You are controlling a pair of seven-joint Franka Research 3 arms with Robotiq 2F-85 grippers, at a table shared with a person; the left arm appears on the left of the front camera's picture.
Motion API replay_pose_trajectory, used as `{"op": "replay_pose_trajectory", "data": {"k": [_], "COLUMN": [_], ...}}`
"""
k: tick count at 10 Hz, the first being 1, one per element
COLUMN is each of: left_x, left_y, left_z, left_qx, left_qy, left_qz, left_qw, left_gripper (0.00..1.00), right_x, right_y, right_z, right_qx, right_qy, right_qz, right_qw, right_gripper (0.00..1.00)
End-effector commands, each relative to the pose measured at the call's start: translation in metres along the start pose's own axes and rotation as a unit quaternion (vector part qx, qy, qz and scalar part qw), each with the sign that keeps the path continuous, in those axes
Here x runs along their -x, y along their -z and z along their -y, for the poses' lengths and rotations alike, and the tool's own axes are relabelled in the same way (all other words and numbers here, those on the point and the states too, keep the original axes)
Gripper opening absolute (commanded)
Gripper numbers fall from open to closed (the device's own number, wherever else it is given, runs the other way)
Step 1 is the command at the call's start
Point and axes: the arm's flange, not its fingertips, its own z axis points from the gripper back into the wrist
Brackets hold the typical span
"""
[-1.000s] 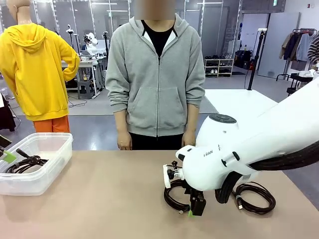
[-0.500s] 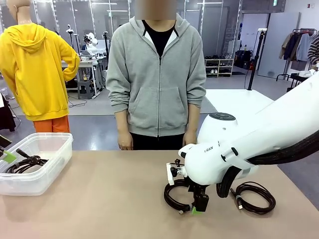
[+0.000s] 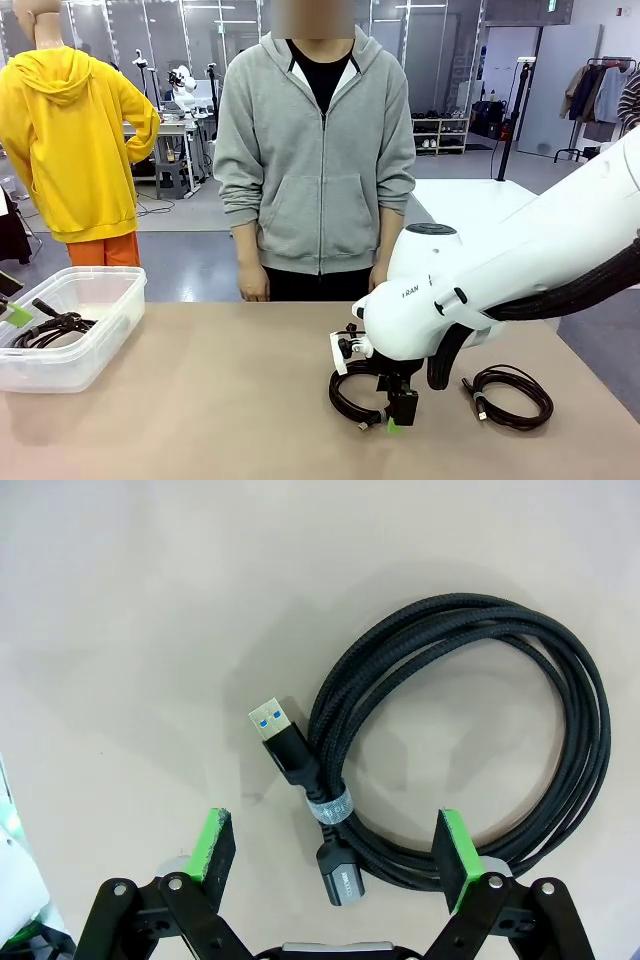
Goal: Organize and store the cables.
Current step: Place the USB Extension Cable into the Organizing box.
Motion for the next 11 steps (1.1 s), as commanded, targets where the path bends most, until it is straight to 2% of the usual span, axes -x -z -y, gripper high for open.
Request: {"op": "replay_pose_trajectory", "data": {"k": [1, 2, 4, 7, 11], "left_x": [-0.003, -0.003, -0.003, -0.003, -0.003], "left_y": [0.002, 0.002, 0.002, 0.002, 0.002], "left_z": [-0.001, -0.001, -0.001, -0.001, -0.001], "left_qx": [-0.009, -0.009, -0.009, -0.009, -0.009], "left_qy": [-0.009, -0.009, -0.009, -0.009, -0.009], "left_qz": [0.0, 0.0, 0.0, 0.0, 0.0], "left_qw": [1.0, 1.0, 1.0, 1.0, 1.0], "left_gripper": [0.9, 0.9, 0.9, 0.9, 0.9], "right_x": [-0.003, -0.004, -0.006, -0.011, -0.025], "right_y": [0.005, 0.007, 0.008, 0.01, -0.028], "right_z": [0.007, 0.007, 0.008, 0.008, 0.009], "right_qx": [-0.006, -0.006, -0.005, -0.012, -0.015], "right_qy": [-0.005, -0.003, 0.0, 0.007, 0.023], "right_qz": [-0.014, -0.012, -0.013, -0.013, -0.022], "right_qw": [1.0, 1.0, 1.0, 1.0, 0.999], "right_gripper": [0.83, 0.5, 0.0, 0.02, 0.0]}}
